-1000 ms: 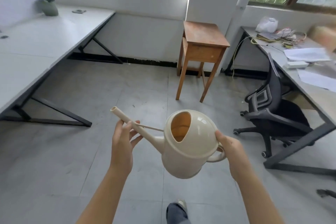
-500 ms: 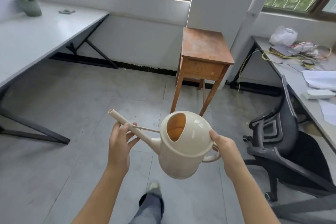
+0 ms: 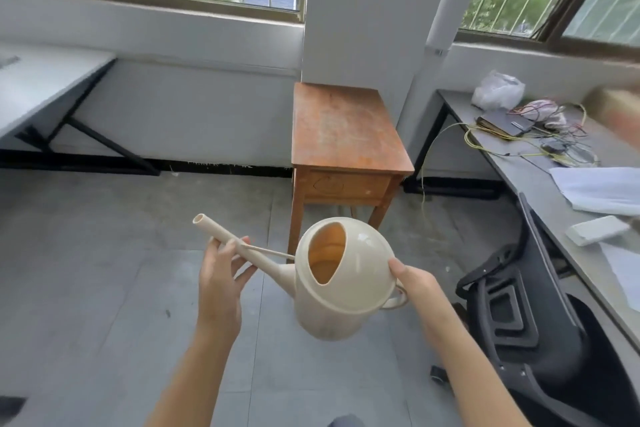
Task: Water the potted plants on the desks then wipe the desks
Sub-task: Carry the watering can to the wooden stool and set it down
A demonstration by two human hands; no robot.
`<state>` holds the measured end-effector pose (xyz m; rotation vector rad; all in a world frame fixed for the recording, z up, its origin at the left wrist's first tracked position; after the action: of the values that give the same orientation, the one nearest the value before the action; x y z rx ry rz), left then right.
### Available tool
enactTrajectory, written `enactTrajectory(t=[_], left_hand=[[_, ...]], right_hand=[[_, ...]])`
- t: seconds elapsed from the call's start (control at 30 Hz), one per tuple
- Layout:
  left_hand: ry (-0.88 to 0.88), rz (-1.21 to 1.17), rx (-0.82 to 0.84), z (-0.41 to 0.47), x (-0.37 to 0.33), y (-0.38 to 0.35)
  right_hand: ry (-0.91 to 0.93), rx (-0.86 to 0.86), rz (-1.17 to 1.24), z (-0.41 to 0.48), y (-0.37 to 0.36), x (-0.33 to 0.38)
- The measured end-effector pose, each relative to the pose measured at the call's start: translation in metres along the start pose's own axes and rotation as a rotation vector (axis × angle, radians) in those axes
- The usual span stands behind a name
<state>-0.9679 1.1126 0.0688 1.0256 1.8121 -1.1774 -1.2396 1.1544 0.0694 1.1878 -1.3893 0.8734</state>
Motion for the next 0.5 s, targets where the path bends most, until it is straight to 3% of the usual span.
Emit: enactTrajectory(t=[0.5], left_hand=[[0.016, 0.001, -0.021, 0.213, 0.005, -0.206]], right_hand=[[0.045, 0.073, 0.006, 0.283, 0.08, 0.041]])
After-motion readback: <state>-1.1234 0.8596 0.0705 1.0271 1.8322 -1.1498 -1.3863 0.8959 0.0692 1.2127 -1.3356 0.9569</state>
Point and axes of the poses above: each hand's wrist, its own z-axis towards the middle knuckle, its own y-axis out of the back of the hand, x = y × z, the point moved 7 cm from there along z, towards the middle knuckle, and after that the axes turned 10 degrees about y, right-handed, at the moved point
